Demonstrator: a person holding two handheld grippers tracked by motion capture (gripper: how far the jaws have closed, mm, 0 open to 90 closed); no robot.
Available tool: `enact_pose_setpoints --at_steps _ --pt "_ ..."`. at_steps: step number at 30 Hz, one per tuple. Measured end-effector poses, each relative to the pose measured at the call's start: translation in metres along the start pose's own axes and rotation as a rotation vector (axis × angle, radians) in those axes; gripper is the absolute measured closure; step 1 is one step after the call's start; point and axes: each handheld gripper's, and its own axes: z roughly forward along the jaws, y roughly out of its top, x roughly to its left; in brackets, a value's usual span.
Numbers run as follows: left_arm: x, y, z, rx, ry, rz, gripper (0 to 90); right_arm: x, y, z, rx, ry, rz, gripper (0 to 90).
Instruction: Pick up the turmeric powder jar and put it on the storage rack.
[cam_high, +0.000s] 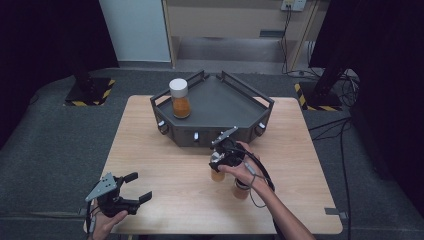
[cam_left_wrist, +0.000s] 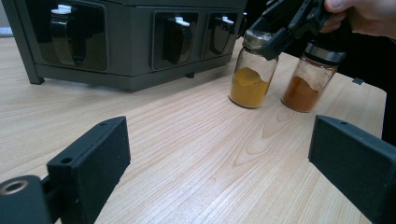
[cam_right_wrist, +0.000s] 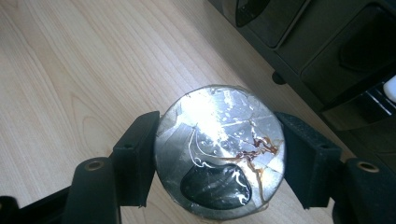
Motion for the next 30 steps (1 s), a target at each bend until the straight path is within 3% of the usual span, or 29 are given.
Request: enact_pose_setpoints --at_steps 13,30 --pt "0.000 0.000 0.000 0.001 -0.001 0.001 4.6 -0.002 0.020 -0.028 -0.021 0.003 -0.013 34.5" --pt "0.001 0.000 0.000 0.000 -0.003 -0.002 4.6 0.000 0.067 -0.068 -0.016 -0.014 -0.031 34.6"
